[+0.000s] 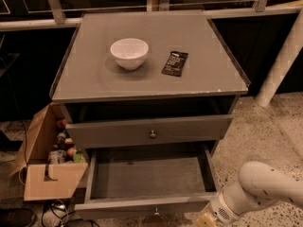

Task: Close middle drawer

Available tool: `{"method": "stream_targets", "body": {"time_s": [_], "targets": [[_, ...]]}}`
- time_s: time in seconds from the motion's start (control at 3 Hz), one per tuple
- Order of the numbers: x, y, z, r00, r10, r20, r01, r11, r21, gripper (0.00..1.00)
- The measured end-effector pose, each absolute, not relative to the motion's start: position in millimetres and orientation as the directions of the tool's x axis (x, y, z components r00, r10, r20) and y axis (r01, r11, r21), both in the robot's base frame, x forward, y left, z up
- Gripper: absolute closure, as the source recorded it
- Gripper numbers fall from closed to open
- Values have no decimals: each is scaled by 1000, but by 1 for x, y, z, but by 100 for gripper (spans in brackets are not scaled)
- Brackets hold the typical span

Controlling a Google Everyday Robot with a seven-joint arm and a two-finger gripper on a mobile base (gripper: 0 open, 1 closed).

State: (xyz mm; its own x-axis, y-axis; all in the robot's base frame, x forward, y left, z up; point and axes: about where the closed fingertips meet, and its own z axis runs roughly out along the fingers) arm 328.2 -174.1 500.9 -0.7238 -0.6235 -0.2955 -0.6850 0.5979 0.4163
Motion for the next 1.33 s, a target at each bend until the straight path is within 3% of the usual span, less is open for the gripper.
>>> {"method": "stream_targets", "body": {"time_s": [0.67,1.33], "targets": [[337,-173,483,-767,-561,-312,-640,628,444,100],[380,-182,437,-817,-480,-319,-576,682,450,100]]}}
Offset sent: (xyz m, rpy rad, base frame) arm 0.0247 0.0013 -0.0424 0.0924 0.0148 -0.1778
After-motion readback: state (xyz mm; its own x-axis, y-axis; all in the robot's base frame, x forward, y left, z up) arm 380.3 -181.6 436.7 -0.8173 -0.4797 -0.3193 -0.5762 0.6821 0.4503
